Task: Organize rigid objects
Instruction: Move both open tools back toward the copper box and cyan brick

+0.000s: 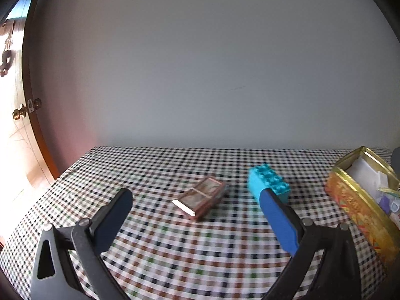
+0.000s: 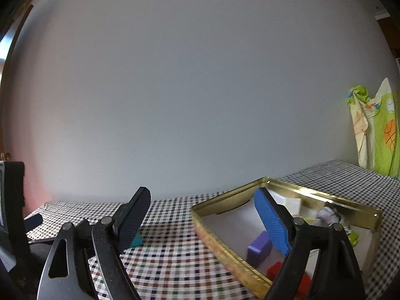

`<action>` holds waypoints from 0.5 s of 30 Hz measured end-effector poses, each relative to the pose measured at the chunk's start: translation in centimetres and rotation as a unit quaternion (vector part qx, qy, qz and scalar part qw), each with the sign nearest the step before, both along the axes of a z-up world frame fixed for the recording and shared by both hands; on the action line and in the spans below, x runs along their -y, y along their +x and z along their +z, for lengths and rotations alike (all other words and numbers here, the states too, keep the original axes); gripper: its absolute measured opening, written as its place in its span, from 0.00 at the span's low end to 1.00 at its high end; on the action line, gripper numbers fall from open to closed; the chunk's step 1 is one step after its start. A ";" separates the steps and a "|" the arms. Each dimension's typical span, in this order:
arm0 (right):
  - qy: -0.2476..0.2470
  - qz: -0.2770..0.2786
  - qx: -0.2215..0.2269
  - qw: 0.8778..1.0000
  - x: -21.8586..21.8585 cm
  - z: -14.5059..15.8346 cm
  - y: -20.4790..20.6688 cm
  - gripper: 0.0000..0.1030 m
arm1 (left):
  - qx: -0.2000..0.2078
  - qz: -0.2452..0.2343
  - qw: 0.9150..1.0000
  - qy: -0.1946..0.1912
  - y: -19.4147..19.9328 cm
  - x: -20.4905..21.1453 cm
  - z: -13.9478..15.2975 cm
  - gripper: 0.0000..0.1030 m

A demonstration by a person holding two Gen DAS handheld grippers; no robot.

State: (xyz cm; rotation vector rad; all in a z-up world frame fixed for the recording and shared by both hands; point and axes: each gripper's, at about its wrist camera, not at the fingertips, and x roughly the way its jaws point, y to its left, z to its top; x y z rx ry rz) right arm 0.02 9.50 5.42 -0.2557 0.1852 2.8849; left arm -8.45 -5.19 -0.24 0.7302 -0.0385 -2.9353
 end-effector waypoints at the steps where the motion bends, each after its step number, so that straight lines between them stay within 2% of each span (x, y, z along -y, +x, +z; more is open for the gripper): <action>1: -0.002 0.002 0.007 1.000 0.2 -0.1 -0.5 0.84 | 0.001 0.005 1.000 -0.001 -0.1 0.5 0.0 1.00; 6: -0.013 0.021 0.034 0.999 0.8 -0.6 -2.2 0.84 | 0.022 0.041 0.999 0.002 -1.2 3.5 -0.3 1.00; 15: -0.013 0.064 0.092 0.994 3.8 -1.2 -6.2 0.84 | 0.067 0.097 0.993 0.034 -3.3 8.2 -1.4 1.00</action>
